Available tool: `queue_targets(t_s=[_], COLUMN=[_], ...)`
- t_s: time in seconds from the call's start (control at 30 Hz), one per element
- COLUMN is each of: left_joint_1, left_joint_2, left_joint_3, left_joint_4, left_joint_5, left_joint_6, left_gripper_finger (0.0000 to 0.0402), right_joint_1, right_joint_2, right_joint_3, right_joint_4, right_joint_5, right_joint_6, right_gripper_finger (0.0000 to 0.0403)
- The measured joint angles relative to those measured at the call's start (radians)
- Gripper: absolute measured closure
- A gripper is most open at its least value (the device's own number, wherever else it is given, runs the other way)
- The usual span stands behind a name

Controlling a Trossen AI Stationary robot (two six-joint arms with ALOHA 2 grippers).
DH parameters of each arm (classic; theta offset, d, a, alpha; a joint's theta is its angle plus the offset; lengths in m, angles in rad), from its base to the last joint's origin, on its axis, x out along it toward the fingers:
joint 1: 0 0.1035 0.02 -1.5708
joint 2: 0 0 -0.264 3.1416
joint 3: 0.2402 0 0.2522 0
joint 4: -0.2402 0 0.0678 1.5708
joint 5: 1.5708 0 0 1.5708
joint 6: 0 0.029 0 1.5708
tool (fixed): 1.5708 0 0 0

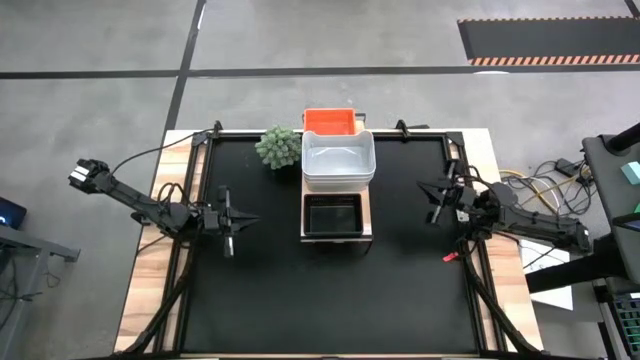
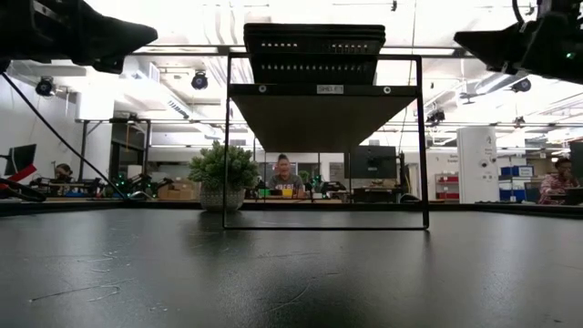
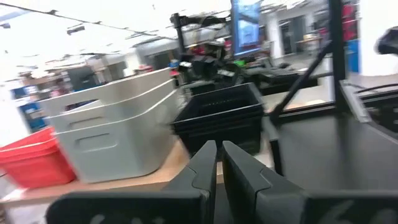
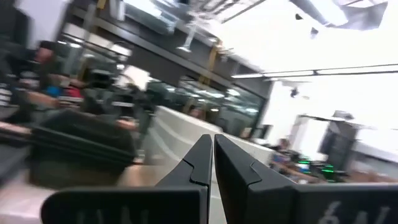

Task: Stack baskets on shelf by color
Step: Return to Home Position

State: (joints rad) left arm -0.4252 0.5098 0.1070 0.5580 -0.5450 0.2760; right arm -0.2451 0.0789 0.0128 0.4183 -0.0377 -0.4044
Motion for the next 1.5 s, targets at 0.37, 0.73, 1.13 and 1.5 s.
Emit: queue_targets(t_s=[0.37, 0.73, 1.13, 1.5], left_joint_1=[0.000, 0.000, 0.000, 0.000], left_joint_2=[0.000, 0.042, 0.180, 0.358], left_joint_3=[0.000, 0.000, 0.000, 0.000], left_joint_4=[0.001, 0.001, 0.001, 0.001], left_joint_5=[-0.072, -0.072, -0.072, -0.072], left_joint_6=[-0.006, -0.007, -0.007, -0.007], left_gripper_finger=[0.0391, 0.0391, 0.0391, 0.0391], right_joint_1=[0.000, 0.000, 0.000, 0.000], right_joint_2=[-0.017, -0.017, -0.017, -0.017], right_joint_3=[0.000, -0.001, -0.001, -0.001], right_joint_4=[-0.020, -0.019, -0.019, -0.019], right_joint_5=[0.312, 0.327, 0.327, 0.327], right_joint_6=[0.075, 0.091, 0.091, 0.091], right_gripper_finger=[0.0392, 0.0392, 0.0392, 0.0392])
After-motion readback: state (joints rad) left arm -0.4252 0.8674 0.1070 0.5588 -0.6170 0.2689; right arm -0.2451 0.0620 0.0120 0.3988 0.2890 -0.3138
